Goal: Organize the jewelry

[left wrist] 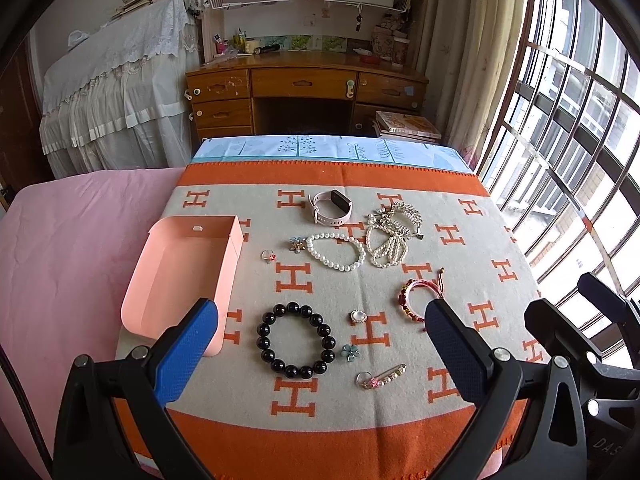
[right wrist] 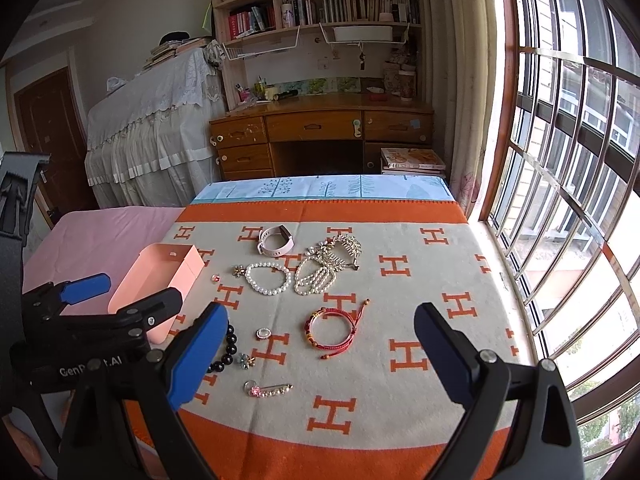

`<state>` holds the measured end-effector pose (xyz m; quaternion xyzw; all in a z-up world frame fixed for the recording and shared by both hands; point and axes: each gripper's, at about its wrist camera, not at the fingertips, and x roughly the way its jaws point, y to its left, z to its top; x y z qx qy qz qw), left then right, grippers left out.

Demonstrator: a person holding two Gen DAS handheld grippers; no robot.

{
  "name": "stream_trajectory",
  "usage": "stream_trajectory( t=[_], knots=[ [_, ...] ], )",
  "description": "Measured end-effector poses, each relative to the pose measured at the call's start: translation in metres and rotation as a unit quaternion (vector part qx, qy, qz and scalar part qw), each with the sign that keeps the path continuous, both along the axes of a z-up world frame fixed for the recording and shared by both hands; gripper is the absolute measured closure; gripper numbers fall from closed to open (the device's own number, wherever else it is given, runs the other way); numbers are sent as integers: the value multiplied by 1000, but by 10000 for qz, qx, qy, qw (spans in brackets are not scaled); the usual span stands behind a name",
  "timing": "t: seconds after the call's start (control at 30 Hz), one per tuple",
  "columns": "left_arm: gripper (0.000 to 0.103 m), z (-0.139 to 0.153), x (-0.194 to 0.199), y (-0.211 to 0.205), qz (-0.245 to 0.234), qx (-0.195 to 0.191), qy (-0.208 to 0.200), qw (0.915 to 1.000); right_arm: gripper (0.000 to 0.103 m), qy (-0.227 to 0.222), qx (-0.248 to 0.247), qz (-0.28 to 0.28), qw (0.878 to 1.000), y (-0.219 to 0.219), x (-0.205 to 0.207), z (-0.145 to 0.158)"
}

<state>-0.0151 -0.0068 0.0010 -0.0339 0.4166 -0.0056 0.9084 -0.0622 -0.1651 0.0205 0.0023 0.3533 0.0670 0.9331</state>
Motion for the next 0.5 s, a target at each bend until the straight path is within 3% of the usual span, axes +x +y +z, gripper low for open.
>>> stream_trajectory(
  t=[0.5],
  knots=[
    [1, 8, -13, -3, 15, 161, -132, 9998, 8, 18, 23, 19, 10000, -3, 1, 2]
  ],
)
